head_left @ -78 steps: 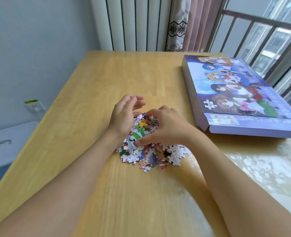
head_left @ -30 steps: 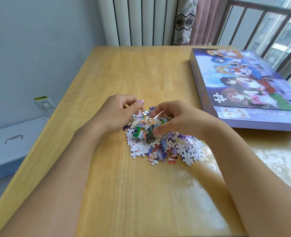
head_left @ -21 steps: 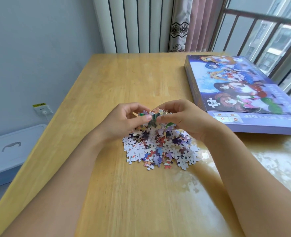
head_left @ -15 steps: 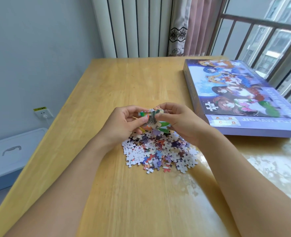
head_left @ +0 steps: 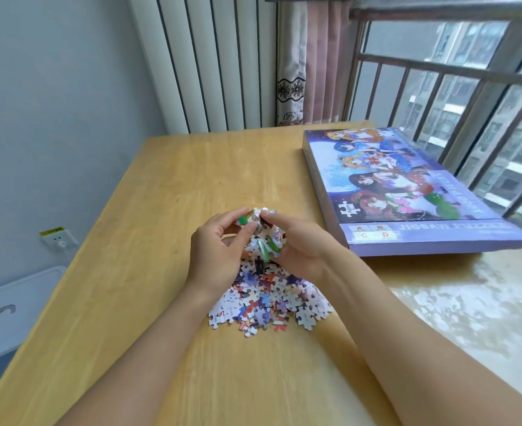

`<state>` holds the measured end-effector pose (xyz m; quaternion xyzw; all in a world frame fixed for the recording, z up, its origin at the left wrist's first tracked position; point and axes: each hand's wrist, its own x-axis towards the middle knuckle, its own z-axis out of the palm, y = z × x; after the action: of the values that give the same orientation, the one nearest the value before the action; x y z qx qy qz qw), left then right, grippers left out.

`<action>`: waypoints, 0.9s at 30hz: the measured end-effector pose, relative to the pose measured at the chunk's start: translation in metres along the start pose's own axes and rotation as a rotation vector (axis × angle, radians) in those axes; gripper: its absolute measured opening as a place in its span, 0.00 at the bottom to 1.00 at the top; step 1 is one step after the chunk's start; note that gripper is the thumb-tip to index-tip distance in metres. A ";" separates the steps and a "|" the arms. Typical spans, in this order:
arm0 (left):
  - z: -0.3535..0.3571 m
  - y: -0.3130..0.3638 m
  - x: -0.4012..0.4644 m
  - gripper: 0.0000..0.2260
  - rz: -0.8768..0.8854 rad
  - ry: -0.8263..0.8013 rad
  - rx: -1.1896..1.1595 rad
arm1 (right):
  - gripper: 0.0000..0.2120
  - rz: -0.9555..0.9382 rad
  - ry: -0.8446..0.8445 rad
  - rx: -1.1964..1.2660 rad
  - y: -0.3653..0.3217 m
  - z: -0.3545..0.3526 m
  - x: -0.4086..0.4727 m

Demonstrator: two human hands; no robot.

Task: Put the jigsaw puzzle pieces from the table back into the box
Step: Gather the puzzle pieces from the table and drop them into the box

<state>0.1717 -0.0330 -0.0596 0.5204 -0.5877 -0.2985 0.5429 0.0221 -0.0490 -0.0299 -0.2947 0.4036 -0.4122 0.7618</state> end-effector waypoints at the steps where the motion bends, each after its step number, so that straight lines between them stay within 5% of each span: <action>1: 0.002 0.003 0.000 0.13 0.027 0.022 0.013 | 0.17 0.010 -0.005 0.061 0.000 0.003 0.000; 13: 0.004 0.013 -0.010 0.18 0.217 -0.038 0.221 | 0.09 -0.056 0.113 0.131 0.003 0.002 -0.024; 19: 0.001 0.026 -0.008 0.07 0.257 0.036 0.146 | 0.07 0.002 0.107 0.321 -0.009 -0.010 -0.053; 27: -0.001 0.047 0.016 0.17 0.330 -0.255 0.410 | 0.12 0.047 0.096 0.395 0.010 -0.028 -0.085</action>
<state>0.1615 -0.0349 -0.0108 0.4750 -0.7759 -0.1441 0.3894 -0.0271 0.0265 -0.0200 -0.1101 0.3578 -0.4789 0.7941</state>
